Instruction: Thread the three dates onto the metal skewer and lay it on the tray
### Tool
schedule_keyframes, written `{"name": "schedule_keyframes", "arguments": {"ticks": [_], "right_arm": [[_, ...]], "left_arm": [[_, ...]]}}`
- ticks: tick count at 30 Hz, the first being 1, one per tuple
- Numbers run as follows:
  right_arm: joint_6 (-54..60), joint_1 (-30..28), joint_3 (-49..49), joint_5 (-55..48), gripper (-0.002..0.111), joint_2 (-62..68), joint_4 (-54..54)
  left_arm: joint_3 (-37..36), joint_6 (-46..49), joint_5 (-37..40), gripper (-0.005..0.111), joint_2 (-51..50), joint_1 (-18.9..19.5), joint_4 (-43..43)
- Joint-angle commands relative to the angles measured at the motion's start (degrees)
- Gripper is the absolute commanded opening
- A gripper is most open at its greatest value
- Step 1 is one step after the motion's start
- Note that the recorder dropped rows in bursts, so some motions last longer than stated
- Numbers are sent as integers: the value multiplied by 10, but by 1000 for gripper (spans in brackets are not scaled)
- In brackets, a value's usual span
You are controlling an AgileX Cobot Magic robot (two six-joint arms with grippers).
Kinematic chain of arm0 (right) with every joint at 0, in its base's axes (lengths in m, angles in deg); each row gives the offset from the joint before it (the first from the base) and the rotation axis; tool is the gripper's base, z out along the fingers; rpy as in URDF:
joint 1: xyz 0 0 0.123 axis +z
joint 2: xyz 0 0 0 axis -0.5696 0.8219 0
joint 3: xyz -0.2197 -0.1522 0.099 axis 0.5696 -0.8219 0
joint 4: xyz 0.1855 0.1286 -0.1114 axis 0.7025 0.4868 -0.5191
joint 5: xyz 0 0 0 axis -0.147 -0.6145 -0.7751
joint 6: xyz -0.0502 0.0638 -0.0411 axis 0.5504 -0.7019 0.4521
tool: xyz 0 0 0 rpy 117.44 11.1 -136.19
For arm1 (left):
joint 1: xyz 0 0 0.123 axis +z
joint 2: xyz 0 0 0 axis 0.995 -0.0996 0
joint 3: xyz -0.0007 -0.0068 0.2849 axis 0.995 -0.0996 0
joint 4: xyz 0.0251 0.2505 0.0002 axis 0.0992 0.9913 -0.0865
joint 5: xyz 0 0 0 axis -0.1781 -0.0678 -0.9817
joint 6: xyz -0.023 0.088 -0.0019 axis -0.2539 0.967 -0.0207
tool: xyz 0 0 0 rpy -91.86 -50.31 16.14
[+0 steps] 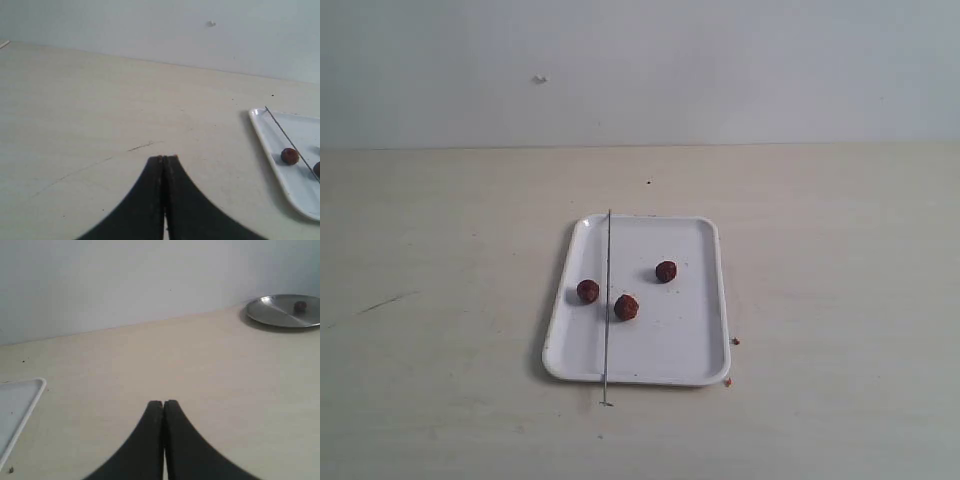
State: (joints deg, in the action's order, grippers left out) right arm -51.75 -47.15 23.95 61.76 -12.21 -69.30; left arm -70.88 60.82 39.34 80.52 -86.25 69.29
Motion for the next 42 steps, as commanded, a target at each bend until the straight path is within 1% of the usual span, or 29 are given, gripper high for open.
{"name": "schedule_keyframes", "arguments": {"ticks": [1,3,4,8,11,12,15,16,20,22,25,27,30,36,37,39,40,42], "right_arm": [[0,-4,-2,7,0,-3,-2],[0,-4,-2,7,0,-3,-2],[0,-4,-2,7,0,-3,-2],[0,-4,-2,7,0,-3,-2],[0,-4,-2,7,0,-3,-2],[0,-4,-2,7,0,-3,-2],[0,-4,-2,7,0,-3,-2],[0,-4,-2,7,0,-3,-2],[0,-4,-2,7,0,-3,-2],[0,-4,-2,7,0,-3,-2],[0,-4,-2,7,0,-3,-2],[0,-4,-2,7,0,-3,-2],[0,-4,-2,7,0,-3,-2],[0,-4,-2,7,0,-3,-2],[0,-4,-2,7,0,-3,-2],[0,-4,-2,7,0,-3,-2],[0,-4,-2,7,0,-3,-2],[0,-4,-2,7,0,-3,-2]], "left_arm": [[0,4,-2,0,3,2,-2],[0,24,-35,0,3,2,2],[0,11,-57,0,3,2,-26],[0,-47,-119,0,3,2,-193],[0,-107,-155,0,3,2,-280],[0,-114,-164,0,3,2,-294],[0,-116,-213,0,3,2,-299],[0,-116,-215,0,3,2,-299],[67,-113,-167,0,-6,2,-269],[112,-101,-152,0,-41,2,-242],[200,-98,-102,0,-122,2,-199],[261,-93,-48,0,-199,2,-170],[336,-45,33,0,-323,2,-160],[449,14,176,0,-597,-1,-149],[462,22,194,0,-632,-6,-143],[489,24,223,0,-710,-29,-112],[497,16,228,0,-737,-45,-97],[515,-29,226,0,-795,-92,-54]]}}
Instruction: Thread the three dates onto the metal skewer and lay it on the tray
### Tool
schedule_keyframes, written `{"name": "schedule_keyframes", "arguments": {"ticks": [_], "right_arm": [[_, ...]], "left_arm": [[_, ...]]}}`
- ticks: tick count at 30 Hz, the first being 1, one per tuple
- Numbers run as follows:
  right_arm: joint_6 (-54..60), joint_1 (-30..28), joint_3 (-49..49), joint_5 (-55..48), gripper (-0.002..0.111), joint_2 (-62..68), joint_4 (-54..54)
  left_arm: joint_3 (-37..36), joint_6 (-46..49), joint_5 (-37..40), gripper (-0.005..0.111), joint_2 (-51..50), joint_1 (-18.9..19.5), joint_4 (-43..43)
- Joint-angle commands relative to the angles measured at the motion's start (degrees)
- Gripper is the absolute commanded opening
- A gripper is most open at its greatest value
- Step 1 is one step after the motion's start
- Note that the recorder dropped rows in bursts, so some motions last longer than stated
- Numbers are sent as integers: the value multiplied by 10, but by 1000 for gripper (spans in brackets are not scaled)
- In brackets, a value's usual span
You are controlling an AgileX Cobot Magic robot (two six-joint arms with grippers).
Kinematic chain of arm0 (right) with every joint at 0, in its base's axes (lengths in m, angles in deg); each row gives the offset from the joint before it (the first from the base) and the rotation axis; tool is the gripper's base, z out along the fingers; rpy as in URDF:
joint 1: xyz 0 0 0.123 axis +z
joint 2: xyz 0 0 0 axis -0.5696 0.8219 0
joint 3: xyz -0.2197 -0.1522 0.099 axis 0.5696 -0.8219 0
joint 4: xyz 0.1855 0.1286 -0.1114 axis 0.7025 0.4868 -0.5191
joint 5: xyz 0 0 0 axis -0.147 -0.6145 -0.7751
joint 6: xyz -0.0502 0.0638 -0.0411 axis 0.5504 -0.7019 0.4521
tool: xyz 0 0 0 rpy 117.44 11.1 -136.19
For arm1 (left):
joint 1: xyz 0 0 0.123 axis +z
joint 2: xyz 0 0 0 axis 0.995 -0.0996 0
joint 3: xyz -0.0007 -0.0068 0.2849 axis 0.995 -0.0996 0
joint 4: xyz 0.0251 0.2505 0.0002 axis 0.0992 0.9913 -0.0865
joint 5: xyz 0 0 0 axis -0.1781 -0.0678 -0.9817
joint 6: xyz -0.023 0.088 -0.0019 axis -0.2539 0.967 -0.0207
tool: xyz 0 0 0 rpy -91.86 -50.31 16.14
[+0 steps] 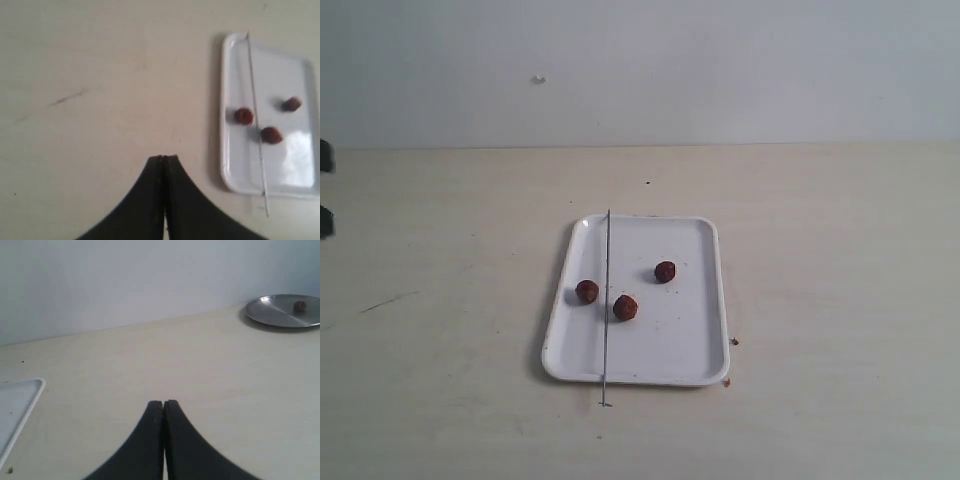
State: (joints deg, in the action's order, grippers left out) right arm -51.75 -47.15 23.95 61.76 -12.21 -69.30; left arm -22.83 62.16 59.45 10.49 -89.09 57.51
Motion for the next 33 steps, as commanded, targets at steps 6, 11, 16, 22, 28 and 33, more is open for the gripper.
{"name": "schedule_keyframes", "arguments": {"ticks": [6,11,16,22,28,33], "right_arm": [[0,-4,-2,7,0,-3,-2],[0,-4,-2,7,0,-3,-2],[0,-4,-2,7,0,-3,-2],[0,-4,-2,7,0,-3,-2],[0,-4,-2,7,0,-3,-2],[0,-4,-2,7,0,-3,-2]], "left_arm": [[80,-233,-4,0,-229,-221,191],[180,-304,51,0,-341,-330,208],[245,-316,62,3,-393,-372,212],[299,-331,92,31,-450,-383,211],[300,-331,69,37,-477,-383,208],[300,-331,41,37,-487,-383,208]]}}
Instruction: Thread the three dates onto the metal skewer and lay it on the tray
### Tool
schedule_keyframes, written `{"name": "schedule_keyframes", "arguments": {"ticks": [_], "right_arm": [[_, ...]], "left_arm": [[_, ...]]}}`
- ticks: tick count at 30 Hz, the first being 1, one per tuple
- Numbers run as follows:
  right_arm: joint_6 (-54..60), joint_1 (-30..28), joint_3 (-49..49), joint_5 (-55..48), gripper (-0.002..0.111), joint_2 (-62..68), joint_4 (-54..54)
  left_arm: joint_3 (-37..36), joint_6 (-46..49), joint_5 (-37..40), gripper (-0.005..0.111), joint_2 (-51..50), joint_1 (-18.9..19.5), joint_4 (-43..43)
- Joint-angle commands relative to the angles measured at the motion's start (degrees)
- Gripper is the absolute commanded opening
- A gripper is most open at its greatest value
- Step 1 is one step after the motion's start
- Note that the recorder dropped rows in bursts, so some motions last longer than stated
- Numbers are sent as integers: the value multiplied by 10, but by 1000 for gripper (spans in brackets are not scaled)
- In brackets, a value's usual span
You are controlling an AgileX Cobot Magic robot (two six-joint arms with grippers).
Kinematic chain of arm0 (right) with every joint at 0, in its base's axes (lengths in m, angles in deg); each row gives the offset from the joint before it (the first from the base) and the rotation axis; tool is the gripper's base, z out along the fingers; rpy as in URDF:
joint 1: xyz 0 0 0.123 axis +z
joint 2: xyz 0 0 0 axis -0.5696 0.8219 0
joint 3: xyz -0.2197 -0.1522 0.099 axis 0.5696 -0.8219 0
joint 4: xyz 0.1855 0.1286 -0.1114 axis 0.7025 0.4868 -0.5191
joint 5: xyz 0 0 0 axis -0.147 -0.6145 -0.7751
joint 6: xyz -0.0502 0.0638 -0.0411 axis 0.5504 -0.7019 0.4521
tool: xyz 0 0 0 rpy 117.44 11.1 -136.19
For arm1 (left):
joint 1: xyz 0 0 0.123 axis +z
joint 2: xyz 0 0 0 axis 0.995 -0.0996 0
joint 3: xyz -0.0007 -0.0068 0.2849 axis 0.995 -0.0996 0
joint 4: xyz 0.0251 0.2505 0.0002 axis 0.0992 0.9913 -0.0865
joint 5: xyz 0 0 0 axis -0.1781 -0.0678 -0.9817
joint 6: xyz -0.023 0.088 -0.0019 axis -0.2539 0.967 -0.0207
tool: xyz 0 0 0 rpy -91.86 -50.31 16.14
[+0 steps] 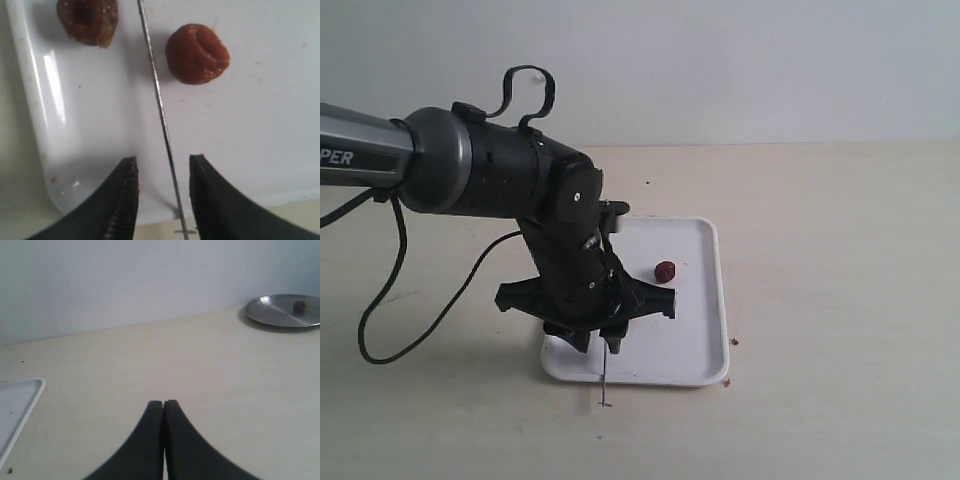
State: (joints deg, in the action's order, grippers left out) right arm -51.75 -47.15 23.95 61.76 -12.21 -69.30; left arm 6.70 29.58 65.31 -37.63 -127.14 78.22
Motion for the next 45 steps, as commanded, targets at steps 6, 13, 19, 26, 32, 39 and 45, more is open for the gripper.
{"name": "schedule_keyframes", "arguments": {"ticks": [6,13,19,26,32,39,45], "right_arm": [[0,-4,-2,7,0,-3,-2],[0,-4,-2,7,0,-3,-2],[0,-4,-2,7,0,-3,-2],[0,-4,-2,7,0,-3,-2],[0,-4,-2,7,0,-3,-2],[0,-4,-2,7,0,-3,-2],[0,-4,-2,7,0,-3,-4]], "left_arm": [[5,-5,-27,37,-13,-2,3],[5,-5,-34,37,-19,-2,3],[5,-5,-37,36,-36,-2,4],[5,-5,-30,27,-36,-2,1],[5,-4,-30,0,-36,-2,-1],[5,29,29,0,62,22,13],[-2,237,180,0,161,23,91]]}}
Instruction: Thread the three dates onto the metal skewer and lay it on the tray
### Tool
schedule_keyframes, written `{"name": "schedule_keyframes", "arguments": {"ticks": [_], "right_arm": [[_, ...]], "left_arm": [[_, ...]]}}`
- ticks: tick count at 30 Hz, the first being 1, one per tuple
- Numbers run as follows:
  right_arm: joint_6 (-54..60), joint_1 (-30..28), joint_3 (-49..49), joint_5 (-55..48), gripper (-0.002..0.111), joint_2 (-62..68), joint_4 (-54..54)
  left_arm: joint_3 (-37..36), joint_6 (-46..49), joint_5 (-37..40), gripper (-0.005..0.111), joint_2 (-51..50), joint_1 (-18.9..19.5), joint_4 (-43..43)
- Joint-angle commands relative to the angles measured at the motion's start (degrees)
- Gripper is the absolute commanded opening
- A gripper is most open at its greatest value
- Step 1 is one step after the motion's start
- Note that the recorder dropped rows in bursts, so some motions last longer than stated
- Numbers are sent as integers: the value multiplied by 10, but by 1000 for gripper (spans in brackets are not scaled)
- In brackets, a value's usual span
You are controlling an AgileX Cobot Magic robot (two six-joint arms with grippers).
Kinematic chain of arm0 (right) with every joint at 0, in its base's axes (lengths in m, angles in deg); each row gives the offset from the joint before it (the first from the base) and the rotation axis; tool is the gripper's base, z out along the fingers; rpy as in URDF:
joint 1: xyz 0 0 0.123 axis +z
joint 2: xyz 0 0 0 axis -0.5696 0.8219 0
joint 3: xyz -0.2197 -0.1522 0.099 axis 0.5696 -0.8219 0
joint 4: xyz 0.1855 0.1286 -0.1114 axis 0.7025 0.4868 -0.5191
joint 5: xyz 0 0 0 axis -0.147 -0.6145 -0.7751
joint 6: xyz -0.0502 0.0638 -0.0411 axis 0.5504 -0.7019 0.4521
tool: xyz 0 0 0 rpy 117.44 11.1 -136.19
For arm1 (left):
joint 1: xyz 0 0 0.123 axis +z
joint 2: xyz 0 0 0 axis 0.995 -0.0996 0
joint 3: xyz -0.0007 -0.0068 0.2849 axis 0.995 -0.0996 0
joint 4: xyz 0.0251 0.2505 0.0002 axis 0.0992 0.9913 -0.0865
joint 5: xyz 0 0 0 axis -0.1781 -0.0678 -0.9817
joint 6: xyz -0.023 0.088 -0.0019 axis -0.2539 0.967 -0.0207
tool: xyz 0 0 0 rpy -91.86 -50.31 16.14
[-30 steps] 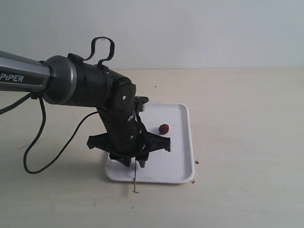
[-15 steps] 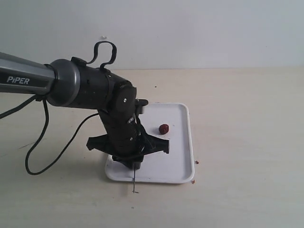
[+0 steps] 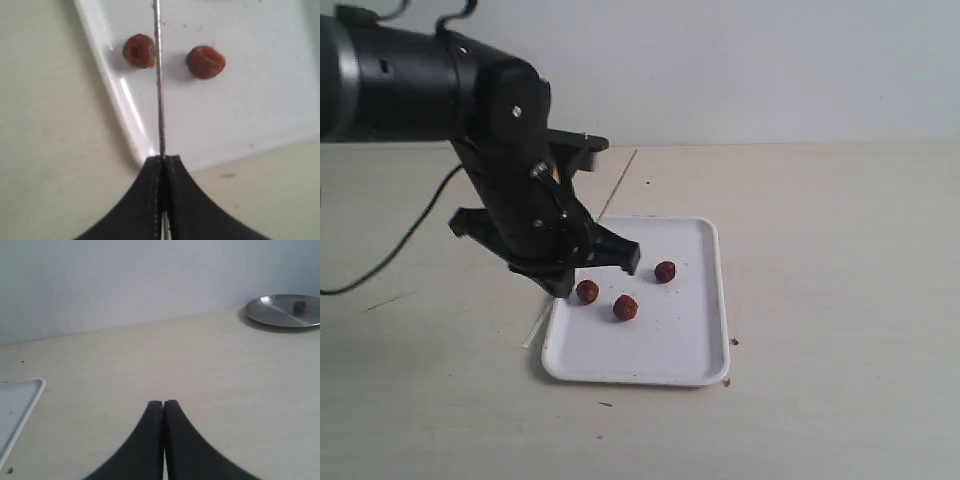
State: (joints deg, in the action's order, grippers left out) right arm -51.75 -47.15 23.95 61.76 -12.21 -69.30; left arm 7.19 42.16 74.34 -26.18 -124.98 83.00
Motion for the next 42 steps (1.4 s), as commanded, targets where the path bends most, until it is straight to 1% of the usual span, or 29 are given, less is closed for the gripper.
{"name": "schedule_keyframes", "arguments": {"ticks": [1,2,3,6,8,12,15,18,20,24,26,29,31,34,36,40,42], "right_arm": [[0,-4,-2,7,0,-3,-4],[0,-4,-2,7,0,-3,-4],[0,-4,-2,7,0,-3,-4],[0,-4,-2,7,0,-3,-4],[0,-4,-2,7,0,-3,-4],[0,-4,-2,7,0,-3,-4],[35,-4,-2,24,0,-3,-21],[117,-4,-2,86,0,-3,-27],[146,-4,-2,144,0,-3,-27],[107,-4,-2,279,0,-3,-14],[90,-4,-2,318,0,-3,-13],[88,-3,-2,365,0,-3,2],[42,-3,-2,371,0,-3,12],[-71,-3,-2,372,0,-3,12],[-124,-3,-2,379,0,-3,12],[-289,-3,-2,452,0,6,3],[-337,-3,33,447,0,40,-25]], "left_arm": [[-16,146,108,0,59,1,51],[-29,177,113,0,71,1,52],[-58,233,108,0,96,1,52],[-114,290,76,0,128,1,52],[-144,310,65,0,149,1,71],[-187,324,77,0,196,1,128],[-210,324,60,0,231,2,137],[-226,326,27,0,265,2,119],[-237,327,20,0,286,2,118],[-257,331,12,0,311,2,118],[-266,344,13,0,314,2,118],[-284,390,25,0,314,2,118],[-299,412,13,0,314,2,119],[-316,414,-21,0,314,2,120],[-321,414,-34,0,314,2,120],[-321,412,-33,0,313,2,120],[-321,406,-26,0,313,2,116]]}}
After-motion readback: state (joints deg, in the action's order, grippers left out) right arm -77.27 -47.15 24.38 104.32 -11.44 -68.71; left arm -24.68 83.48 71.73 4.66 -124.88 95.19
